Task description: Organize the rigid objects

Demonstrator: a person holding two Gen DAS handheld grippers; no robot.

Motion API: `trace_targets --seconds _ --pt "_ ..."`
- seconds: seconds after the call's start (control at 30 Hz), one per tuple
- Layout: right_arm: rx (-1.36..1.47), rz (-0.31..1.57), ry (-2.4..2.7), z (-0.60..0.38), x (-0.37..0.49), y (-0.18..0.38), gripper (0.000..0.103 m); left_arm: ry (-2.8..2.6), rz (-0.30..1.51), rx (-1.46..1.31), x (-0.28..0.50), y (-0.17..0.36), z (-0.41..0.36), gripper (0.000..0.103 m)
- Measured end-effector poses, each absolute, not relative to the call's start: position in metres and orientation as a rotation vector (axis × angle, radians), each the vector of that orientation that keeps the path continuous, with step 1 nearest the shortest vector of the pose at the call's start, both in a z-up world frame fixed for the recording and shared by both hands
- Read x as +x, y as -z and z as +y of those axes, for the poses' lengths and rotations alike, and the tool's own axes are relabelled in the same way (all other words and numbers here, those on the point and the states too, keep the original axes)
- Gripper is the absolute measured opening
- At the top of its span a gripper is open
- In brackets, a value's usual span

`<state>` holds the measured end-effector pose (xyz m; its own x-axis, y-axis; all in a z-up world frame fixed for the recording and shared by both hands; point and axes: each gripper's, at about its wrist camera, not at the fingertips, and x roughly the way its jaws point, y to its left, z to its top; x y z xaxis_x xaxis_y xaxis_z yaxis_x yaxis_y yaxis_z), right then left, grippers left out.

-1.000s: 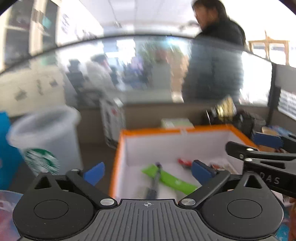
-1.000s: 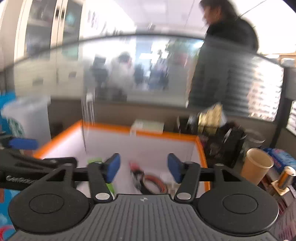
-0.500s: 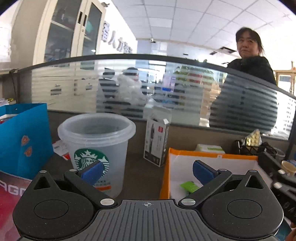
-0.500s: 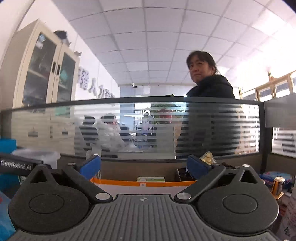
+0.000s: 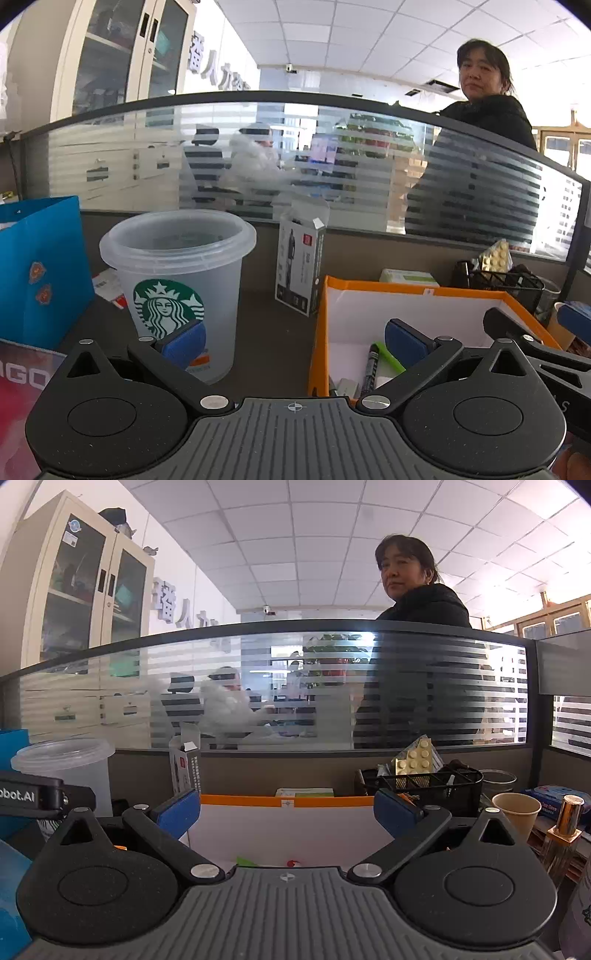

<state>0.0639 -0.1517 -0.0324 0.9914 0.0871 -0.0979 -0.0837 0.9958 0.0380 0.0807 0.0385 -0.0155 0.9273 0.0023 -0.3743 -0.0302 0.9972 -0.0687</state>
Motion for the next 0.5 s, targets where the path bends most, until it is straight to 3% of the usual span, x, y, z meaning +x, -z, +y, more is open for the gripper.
trace_targets --seconds 0.5 --pt "0.022 0.1 -0.067 -0.1539 0.0646 0.0355 0.103 -0.025 0.419 -0.111 0.086 0.0211 0.0433 0.103"
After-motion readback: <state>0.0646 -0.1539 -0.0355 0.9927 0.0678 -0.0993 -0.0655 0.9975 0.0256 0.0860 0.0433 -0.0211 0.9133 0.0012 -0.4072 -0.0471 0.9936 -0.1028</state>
